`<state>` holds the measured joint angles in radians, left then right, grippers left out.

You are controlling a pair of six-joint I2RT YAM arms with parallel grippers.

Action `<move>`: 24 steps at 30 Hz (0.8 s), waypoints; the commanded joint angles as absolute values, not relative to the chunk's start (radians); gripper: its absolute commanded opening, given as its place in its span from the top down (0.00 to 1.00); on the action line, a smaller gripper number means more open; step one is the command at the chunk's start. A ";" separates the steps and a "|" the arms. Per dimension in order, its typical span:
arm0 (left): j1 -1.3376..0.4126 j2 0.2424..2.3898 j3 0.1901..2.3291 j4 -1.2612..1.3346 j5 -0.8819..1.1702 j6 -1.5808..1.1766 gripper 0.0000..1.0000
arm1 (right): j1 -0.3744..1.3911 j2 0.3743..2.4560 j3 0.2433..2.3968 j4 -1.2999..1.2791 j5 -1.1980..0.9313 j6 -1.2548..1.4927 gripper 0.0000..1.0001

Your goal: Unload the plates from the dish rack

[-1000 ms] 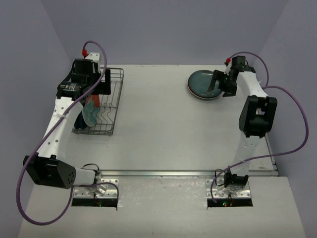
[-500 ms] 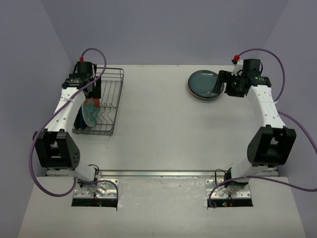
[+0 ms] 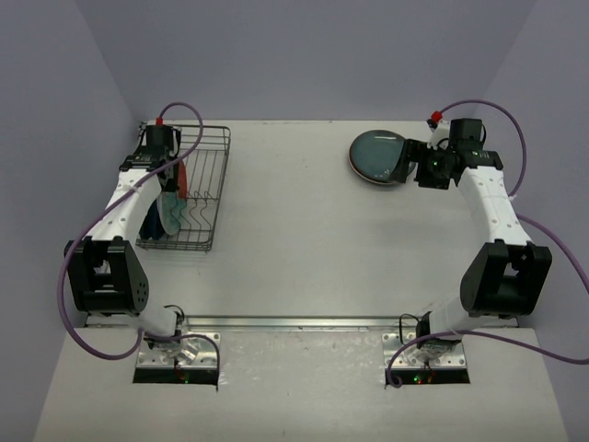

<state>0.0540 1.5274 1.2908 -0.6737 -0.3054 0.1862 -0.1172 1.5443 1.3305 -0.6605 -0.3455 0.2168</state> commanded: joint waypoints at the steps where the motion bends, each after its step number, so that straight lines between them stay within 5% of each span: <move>1: 0.052 1.475 1.284 -0.648 -0.235 0.167 0.87 | -0.115 1.499 1.335 -0.627 -0.371 0.229 0.01; 8: 0.052 1.436 1.361 -0.679 -0.245 0.183 0.93 | -0.114 1.506 1.345 -0.630 -0.383 0.239 0.01; 15: 0.052 1.433 1.397 -0.702 -0.251 0.193 0.70 | -0.114 1.506 1.341 -0.632 -0.391 0.243 0.01; 24: 0.049 1.425 1.408 -0.711 -0.252 0.193 0.69 | -0.114 1.511 1.335 -0.629 -0.395 0.242 0.01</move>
<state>0.0536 1.4571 1.3681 -0.7366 -0.2650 0.2010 -0.1169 1.5433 1.3300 -0.6590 -0.3763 0.2359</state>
